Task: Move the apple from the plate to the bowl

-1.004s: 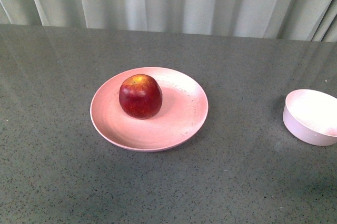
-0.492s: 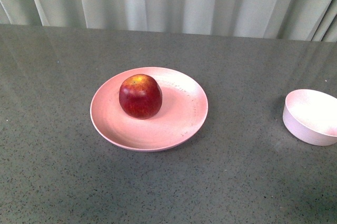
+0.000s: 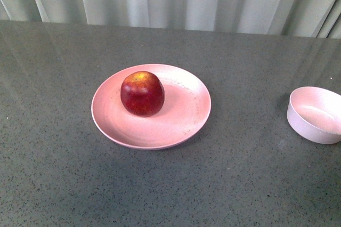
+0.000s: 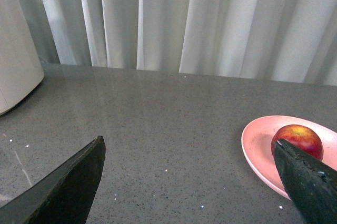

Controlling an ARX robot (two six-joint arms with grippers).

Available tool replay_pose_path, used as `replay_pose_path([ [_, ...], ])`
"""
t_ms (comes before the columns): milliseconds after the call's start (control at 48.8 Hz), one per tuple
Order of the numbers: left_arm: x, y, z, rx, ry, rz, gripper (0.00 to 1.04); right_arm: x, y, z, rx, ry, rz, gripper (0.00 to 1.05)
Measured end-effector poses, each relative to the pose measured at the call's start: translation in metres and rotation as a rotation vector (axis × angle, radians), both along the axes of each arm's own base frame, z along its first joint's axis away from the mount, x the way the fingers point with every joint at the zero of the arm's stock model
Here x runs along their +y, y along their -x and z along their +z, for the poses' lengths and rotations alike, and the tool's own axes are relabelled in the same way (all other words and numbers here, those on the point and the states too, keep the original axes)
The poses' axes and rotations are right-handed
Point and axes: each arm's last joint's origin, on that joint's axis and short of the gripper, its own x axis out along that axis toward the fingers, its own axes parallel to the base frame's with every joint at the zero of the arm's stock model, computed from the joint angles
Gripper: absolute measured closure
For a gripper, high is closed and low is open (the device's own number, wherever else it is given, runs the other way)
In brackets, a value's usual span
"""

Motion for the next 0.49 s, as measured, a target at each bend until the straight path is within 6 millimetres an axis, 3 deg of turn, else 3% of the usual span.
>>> replay_pose_path([
  [184,0.0,0.0,0.0,0.0,0.0,0.0,0.09,-0.013,-0.054,-0.038,0.163,-0.073,-0.025,0.09],
  [492,0.0,0.0,0.0,0.0,0.0,0.0,0.09,-0.008,-0.09,-0.063,0.255,-0.126,-0.066,0.09],
])
